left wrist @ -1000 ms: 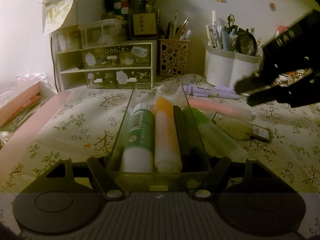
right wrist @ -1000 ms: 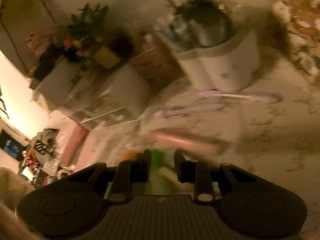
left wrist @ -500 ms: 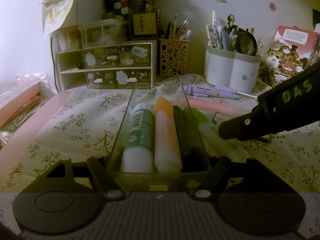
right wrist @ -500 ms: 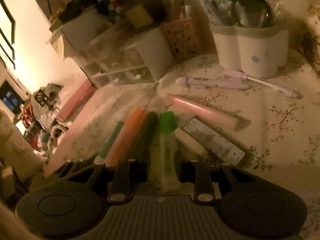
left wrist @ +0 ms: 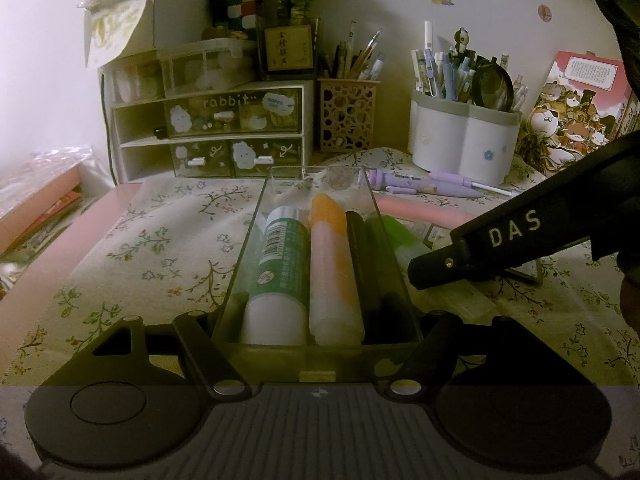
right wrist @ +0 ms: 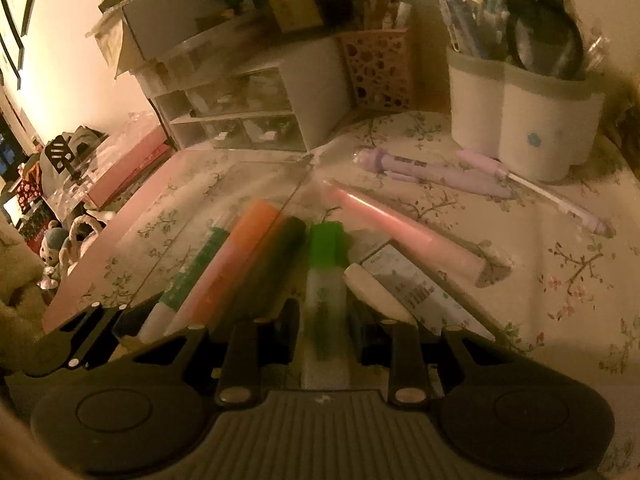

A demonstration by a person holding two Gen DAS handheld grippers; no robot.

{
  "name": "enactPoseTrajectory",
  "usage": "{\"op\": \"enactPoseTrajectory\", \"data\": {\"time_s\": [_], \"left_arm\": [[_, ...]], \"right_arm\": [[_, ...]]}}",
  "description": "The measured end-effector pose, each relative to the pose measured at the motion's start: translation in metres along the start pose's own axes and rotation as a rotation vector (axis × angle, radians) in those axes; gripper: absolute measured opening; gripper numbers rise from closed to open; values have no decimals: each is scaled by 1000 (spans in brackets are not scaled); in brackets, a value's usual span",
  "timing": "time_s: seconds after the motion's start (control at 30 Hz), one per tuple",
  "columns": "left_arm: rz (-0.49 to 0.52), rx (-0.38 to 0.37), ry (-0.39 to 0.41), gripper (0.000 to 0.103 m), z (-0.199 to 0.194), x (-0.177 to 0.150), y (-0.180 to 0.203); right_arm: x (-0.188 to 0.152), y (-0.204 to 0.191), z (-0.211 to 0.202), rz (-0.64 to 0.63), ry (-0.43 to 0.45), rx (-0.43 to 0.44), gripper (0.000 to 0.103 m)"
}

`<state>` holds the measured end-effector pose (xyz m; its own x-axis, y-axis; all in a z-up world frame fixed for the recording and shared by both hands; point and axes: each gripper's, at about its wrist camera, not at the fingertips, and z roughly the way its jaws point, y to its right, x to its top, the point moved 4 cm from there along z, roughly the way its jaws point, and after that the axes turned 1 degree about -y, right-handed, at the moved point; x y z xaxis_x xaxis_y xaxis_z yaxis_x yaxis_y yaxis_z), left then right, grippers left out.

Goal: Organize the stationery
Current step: 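Grasp the green-capped highlighter with the right tool and lift it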

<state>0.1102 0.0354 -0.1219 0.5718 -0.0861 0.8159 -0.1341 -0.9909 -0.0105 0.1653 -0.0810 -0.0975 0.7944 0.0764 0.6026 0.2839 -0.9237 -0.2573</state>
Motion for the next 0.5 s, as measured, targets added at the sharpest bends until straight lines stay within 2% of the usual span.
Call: {"op": "enactPoseTrajectory", "data": {"time_s": [0.3,0.33,0.5], "left_arm": [[0,0,0,73,0,0,0],[0,0,0,73,0,0,0],[0,0,0,73,0,0,0]], "right_arm": [[4,-6,6,-66,3,-22,30],[4,-6,6,-71,3,-24,27],[3,-4,5,-42,10,-22,26]]}}
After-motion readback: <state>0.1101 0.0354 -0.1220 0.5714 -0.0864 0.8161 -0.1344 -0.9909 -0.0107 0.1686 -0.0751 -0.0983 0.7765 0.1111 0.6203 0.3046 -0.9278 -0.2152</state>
